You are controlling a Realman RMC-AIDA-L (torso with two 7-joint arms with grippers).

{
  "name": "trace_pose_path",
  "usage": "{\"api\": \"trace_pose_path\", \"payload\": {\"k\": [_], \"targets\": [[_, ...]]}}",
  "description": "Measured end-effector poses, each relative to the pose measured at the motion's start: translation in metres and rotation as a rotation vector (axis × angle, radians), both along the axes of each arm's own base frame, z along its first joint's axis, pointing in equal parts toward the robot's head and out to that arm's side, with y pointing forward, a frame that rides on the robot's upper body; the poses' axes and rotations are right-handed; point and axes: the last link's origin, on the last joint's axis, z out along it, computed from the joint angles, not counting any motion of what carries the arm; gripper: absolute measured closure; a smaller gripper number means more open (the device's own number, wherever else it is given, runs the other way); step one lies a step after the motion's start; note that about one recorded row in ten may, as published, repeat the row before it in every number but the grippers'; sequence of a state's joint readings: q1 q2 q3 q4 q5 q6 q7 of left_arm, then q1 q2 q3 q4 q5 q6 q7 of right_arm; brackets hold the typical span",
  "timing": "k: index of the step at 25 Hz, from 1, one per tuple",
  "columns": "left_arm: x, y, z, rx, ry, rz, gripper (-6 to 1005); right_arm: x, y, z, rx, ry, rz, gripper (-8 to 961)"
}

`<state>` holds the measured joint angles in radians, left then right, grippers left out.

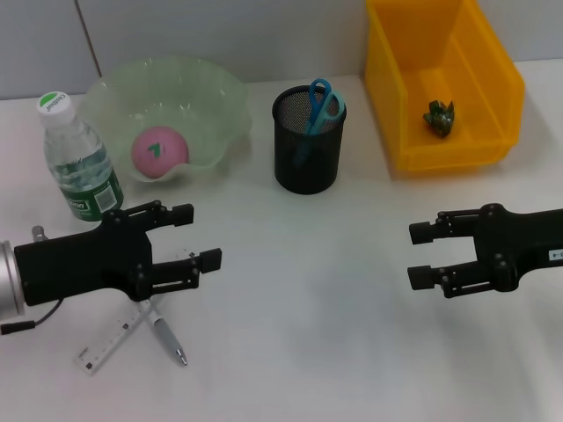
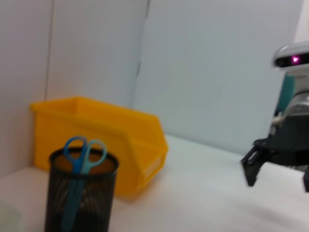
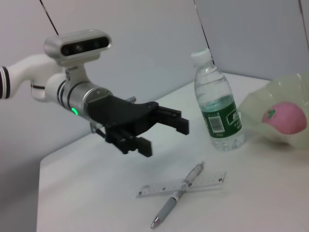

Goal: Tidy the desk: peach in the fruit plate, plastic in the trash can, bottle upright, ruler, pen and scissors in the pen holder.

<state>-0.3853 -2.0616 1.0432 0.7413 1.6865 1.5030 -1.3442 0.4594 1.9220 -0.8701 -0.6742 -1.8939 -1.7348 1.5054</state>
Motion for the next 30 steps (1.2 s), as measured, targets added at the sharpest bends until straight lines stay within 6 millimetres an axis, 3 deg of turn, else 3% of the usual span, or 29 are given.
{"api": "trace_pose_path", "payload": {"k": [3, 8, 16, 19, 20, 23, 25, 30], "targets": [[0.002, 0.009, 0.003, -0.021, 0.037, 0.067, 200, 0.000, 0.001, 0.000, 0.004, -0.003, -0.002, 174], [0.034, 0.025, 0.015, -0.099, 0.108, 0.157, 201, 0.000, 0.002, 0.001, 0.005, -0.010, 0.001, 174], [0.090, 0.053, 0.014, -0.187, 0.482, 0.310, 201, -0.001, 0.005, 0.002, 0.012, -0.017, 0.001, 175], [0.094, 0.055, 0.013, -0.189, 0.513, 0.321, 201, -0.001, 0.005, 0.002, 0.016, -0.019, -0.002, 175], [0.108, 0.061, 0.006, -0.197, 0.629, 0.345, 201, -0.001, 0.006, 0.002, 0.017, -0.020, -0.003, 175], [0.108, 0.061, 0.006, -0.197, 0.629, 0.345, 201, 0.000, 0.006, 0.002, 0.019, -0.022, -0.005, 175], [0.115, 0.066, -0.009, -0.181, 0.814, 0.365, 202, 0.000, 0.006, 0.002, 0.019, -0.022, -0.006, 176], [0.114, 0.069, -0.017, -0.183, 0.884, 0.376, 209, 0.000, 0.006, 0.002, 0.019, -0.022, -0.006, 176]]}}
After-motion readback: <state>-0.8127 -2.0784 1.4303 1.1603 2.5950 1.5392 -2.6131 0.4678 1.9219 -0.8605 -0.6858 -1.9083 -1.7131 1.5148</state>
